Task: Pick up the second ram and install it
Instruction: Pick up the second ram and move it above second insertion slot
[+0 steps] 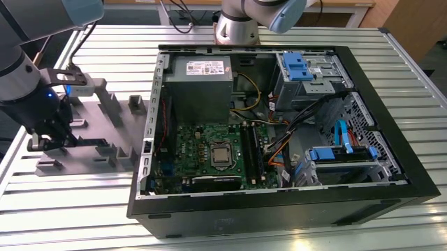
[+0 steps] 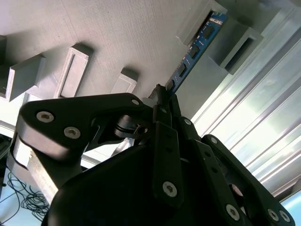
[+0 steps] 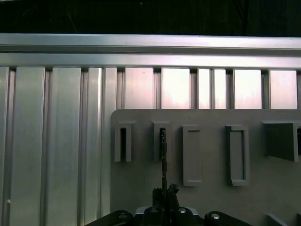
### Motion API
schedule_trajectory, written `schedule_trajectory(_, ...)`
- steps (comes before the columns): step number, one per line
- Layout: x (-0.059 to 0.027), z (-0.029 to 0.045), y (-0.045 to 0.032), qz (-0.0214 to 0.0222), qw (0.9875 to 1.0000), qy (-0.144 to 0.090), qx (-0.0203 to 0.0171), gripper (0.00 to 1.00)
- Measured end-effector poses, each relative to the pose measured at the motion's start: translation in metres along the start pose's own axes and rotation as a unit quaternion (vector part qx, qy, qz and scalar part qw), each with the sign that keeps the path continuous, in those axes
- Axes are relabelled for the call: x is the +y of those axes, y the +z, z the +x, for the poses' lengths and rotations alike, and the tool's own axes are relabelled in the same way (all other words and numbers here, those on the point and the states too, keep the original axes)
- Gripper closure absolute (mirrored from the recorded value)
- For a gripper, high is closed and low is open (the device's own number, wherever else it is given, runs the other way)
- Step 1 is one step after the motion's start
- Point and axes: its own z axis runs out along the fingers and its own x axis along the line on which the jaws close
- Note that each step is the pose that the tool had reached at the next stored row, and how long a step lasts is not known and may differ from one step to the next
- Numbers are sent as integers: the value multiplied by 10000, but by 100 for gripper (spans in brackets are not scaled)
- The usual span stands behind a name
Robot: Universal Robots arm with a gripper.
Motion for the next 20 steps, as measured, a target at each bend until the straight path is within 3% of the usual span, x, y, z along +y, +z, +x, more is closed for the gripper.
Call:
schedule_trajectory(8,1,-2,-71,1,10000,0,-4,86)
schedule_trajectory(20,2,-2,-91,1,10000,-1,-18,86)
